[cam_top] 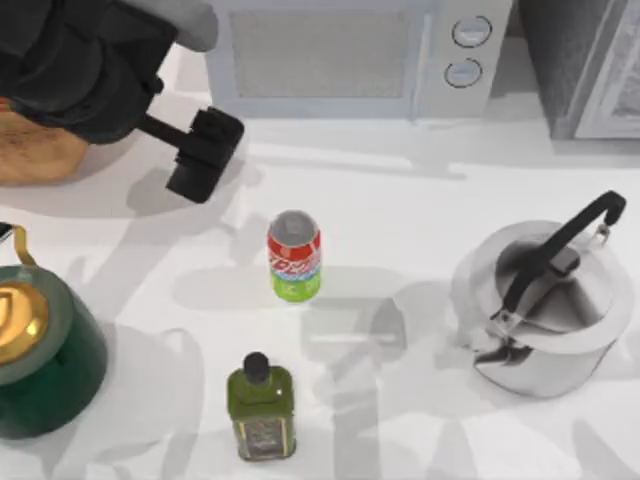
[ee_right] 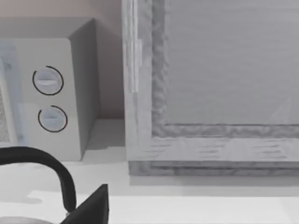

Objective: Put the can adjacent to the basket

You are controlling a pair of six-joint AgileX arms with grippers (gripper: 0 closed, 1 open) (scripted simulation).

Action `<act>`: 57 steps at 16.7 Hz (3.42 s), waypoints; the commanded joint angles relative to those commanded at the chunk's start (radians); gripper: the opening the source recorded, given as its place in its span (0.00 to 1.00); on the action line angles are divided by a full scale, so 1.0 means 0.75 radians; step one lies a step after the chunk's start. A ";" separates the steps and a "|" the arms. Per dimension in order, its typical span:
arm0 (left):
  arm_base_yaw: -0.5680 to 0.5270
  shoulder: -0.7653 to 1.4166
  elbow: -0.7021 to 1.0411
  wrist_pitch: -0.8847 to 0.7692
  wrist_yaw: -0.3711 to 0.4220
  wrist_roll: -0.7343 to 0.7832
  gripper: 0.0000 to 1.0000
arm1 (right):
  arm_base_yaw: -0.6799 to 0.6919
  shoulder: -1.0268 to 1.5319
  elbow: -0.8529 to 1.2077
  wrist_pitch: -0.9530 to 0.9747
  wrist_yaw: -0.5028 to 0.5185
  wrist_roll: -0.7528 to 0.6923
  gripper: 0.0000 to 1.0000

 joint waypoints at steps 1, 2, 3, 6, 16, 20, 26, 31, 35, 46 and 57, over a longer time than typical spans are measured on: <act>-0.031 0.113 0.103 -0.070 0.000 0.010 1.00 | 0.000 0.000 0.000 0.000 0.000 0.000 1.00; -0.060 0.221 0.202 -0.137 0.001 0.020 1.00 | 0.000 0.000 0.000 0.000 0.000 0.000 1.00; -0.088 0.325 0.296 -0.200 0.001 0.029 1.00 | 0.000 0.000 0.000 0.000 0.000 0.000 1.00; -0.163 0.597 0.545 -0.368 0.002 0.054 1.00 | 0.000 0.000 0.000 0.000 0.000 0.000 1.00; -0.256 0.941 0.864 -0.579 0.001 0.085 1.00 | 0.000 0.000 0.000 0.000 0.000 0.000 1.00; -0.252 0.940 0.838 -0.553 0.001 0.087 1.00 | 0.000 0.000 0.000 0.000 0.000 0.000 1.00; -0.254 0.961 0.621 -0.313 0.001 0.088 1.00 | 0.000 0.000 0.000 0.000 0.000 0.000 1.00; -0.254 0.964 0.586 -0.277 0.001 0.088 1.00 | 0.000 0.000 0.000 0.000 0.000 0.000 1.00; -0.254 0.964 0.586 -0.277 0.001 0.088 0.70 | 0.000 0.000 0.000 0.000 0.000 0.000 1.00; -0.254 0.964 0.586 -0.277 0.001 0.088 0.00 | 0.000 0.000 0.000 0.000 0.000 0.000 1.00; -0.172 0.899 0.545 -0.310 0.028 0.126 0.00 | 0.000 0.000 0.000 0.000 0.000 0.000 1.00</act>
